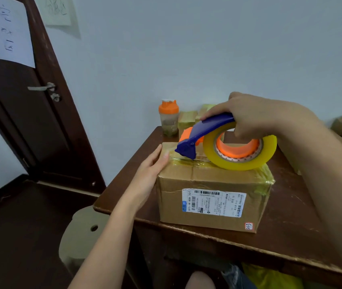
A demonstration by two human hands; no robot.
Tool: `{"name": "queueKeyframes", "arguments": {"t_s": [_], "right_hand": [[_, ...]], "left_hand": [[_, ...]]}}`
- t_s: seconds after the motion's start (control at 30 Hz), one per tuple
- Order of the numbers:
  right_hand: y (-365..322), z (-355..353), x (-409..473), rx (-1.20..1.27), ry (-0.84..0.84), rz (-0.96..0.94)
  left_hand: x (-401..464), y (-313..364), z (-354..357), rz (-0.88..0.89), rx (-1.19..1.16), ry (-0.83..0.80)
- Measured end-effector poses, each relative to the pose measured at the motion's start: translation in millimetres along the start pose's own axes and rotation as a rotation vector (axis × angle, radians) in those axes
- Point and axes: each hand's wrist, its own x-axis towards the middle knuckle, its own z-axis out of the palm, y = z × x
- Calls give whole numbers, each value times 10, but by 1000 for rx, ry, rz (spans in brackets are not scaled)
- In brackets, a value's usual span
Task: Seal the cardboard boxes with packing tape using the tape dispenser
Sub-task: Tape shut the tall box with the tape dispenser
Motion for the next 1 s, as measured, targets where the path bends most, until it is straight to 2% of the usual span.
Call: {"name": "queueKeyframes", "arguments": {"t_s": [0.07,0.13,0.2,0.27,0.33,0.53,0.67,0.83,1.0], "right_hand": [[12,-54,-15,25,-45,11],[46,-128,-44,103,-61,27],[101,-134,-72,154,-43,8],[134,-48,-105,211,-9,-42],[164,38,-125,285,30,-89],[195,44,-137,365,86,-112],[137,10,-102,152,157,-56],[62,48,8,91,163,-54],[84,-8,-1,68,56,-66]], "left_hand": [[-22,82,-31,-18,72,-8],[-56,201,-6,16,284,23],[-95,281,66,76,488,77],[-124,289,130,97,597,84],[-135,287,145,86,602,70],[-152,221,50,15,418,-3],[-127,250,8,3,395,-51],[69,434,13,25,582,-30],[112,426,201,96,740,-85]]}}
